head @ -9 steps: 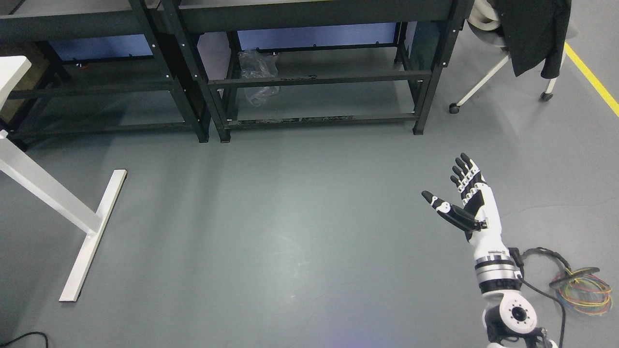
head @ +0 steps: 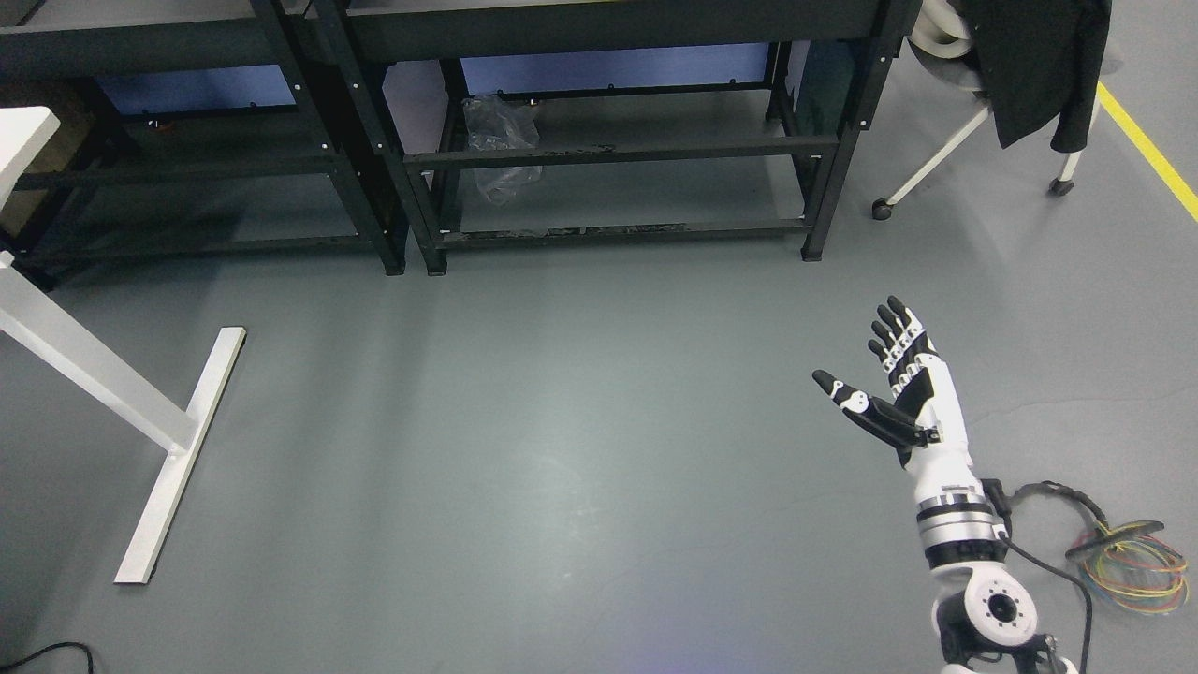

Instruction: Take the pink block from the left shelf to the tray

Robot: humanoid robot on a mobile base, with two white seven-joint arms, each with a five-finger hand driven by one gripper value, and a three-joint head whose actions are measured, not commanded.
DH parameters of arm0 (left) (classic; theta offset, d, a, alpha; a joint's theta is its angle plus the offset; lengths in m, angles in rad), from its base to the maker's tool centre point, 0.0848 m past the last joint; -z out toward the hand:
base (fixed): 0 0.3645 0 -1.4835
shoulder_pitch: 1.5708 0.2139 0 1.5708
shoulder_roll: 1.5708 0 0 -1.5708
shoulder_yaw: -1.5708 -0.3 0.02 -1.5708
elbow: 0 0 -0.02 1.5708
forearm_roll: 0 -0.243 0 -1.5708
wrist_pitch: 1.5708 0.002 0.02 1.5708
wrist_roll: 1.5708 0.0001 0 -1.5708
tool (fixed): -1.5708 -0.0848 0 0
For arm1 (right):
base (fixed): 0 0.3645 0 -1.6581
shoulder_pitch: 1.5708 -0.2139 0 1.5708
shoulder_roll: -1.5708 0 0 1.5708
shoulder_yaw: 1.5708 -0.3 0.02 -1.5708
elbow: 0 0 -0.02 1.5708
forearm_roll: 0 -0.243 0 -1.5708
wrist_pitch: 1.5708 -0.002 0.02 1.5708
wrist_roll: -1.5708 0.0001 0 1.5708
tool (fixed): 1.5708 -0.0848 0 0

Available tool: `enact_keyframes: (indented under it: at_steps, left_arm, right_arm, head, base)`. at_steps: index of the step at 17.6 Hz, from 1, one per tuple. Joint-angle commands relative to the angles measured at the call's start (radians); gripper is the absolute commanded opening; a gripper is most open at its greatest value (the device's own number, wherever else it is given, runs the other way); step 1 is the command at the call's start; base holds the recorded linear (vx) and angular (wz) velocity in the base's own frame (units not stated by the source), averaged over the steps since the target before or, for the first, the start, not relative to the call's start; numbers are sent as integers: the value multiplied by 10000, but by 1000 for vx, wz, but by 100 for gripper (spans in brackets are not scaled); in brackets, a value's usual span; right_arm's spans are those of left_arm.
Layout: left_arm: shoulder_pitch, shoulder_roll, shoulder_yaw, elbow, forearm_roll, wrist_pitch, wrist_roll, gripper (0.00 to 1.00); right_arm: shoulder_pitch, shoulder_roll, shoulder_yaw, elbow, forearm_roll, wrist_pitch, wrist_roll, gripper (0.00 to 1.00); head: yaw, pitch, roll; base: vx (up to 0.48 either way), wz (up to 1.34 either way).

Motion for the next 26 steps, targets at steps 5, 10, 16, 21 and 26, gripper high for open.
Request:
enact_keyframes:
  at_steps: [5, 10, 16, 21, 26]
  left_arm:
    - [199, 175, 0, -175, 0, 6, 2, 100]
    - [199, 175, 0, -175, 0, 6, 2, 100]
    - [199, 175, 0, -175, 0, 6, 2, 100]
    - [199, 175, 0, -175, 0, 6, 2, 100]
    - [199, 175, 0, -175, 0, 6, 2, 100]
  right_arm:
    - [0, -175, -29, -12, 6, 12, -29, 100]
    - [0, -175, 2, 18, 158, -507, -28, 100]
    - [-765, -175, -535, 34, 6144, -1109, -579, 99]
    - [-997, -1133, -396, -27, 8842, -1153, -733, 100]
    - [-1042, -1319, -566, -242, 9453, -2013, -917, 99]
  head:
    - [0, 0, 0]
    - [0, 0, 0]
    - [0, 0, 0]
    - [0, 0, 0]
    - [0, 0, 0]
  base:
    - [58, 2]
    - [129, 59]
    - [182, 61]
    - [168, 62]
    - [114, 11]
